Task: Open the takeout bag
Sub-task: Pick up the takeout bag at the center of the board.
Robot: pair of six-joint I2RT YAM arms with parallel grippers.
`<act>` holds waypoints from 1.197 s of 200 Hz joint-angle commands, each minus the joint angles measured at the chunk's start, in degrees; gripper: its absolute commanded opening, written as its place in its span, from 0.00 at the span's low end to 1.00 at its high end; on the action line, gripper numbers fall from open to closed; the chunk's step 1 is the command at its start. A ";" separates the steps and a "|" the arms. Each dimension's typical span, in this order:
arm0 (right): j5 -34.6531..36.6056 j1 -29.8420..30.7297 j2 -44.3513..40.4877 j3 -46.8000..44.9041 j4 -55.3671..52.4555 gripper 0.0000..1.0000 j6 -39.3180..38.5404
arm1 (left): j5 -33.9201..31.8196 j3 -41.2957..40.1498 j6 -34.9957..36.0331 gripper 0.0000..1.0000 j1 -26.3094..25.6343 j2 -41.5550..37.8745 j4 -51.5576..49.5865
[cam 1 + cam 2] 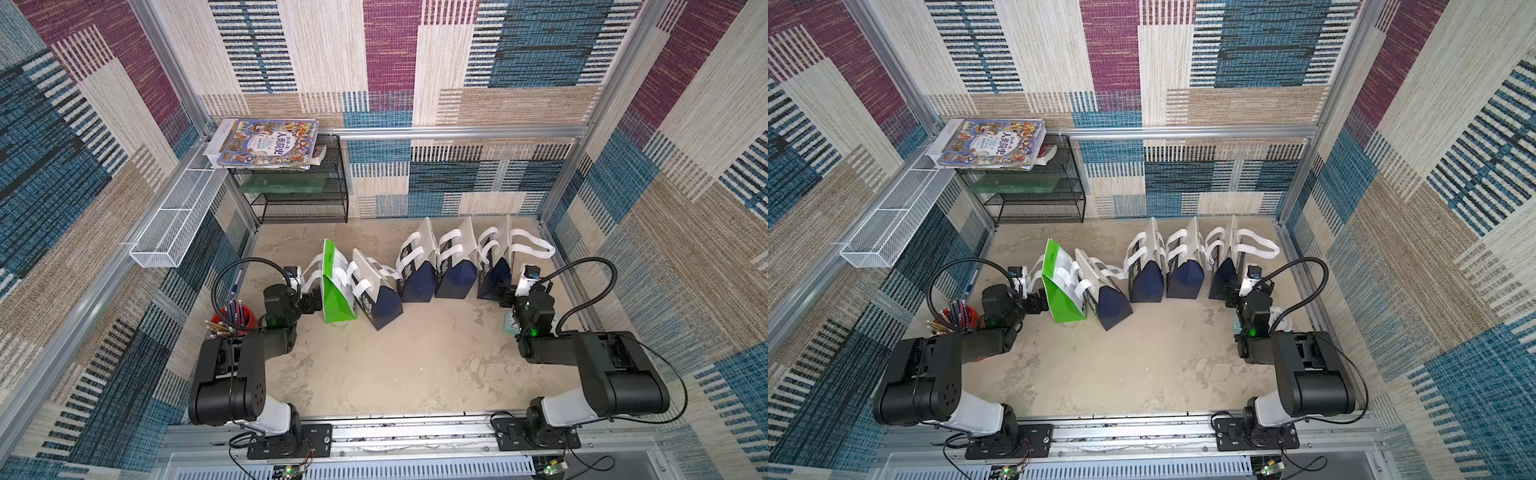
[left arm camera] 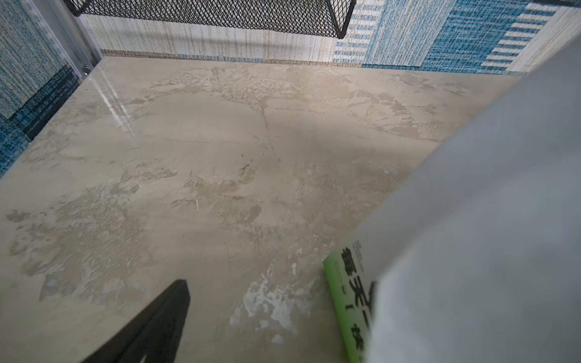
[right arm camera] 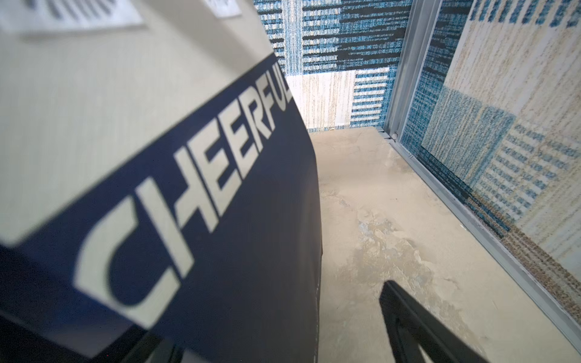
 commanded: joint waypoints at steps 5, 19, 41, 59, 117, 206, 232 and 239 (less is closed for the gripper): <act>-1.46 -0.27 -0.16 -0.06 2.04 0.95 -0.65 | -0.74 0.35 -0.41 0.99 -0.07 0.07 -0.42; -1.63 -0.55 -0.09 0.00 2.09 0.95 -0.45 | -0.74 0.44 -0.41 0.99 -0.03 0.06 -0.55; -1.74 -0.63 -0.16 -0.05 2.00 0.95 -0.36 | -0.79 0.51 -0.41 0.99 -0.07 0.09 -0.58; -2.34 -0.98 -0.05 0.23 1.81 0.95 -0.20 | -0.83 0.53 -0.41 0.99 -0.08 0.12 -0.71; -2.92 -1.33 -0.13 0.09 1.83 0.95 -0.03 | -0.72 0.23 -0.33 0.91 -0.07 -0.03 -0.44; 11.78 2.36 -14.49 9.44 -28.95 0.96 13.53 | -17.20 2.31 -1.80 0.68 -12.93 -20.57 -28.94; 3.57 -0.29 -16.51 12.55 -40.63 0.95 23.10 | -26.85 2.22 -6.85 0.68 -16.33 -31.62 -39.92; 0.12 -0.71 -16.42 13.04 -41.83 0.96 22.92 | -27.46 2.12 -8.76 0.68 -16.31 -35.01 -41.91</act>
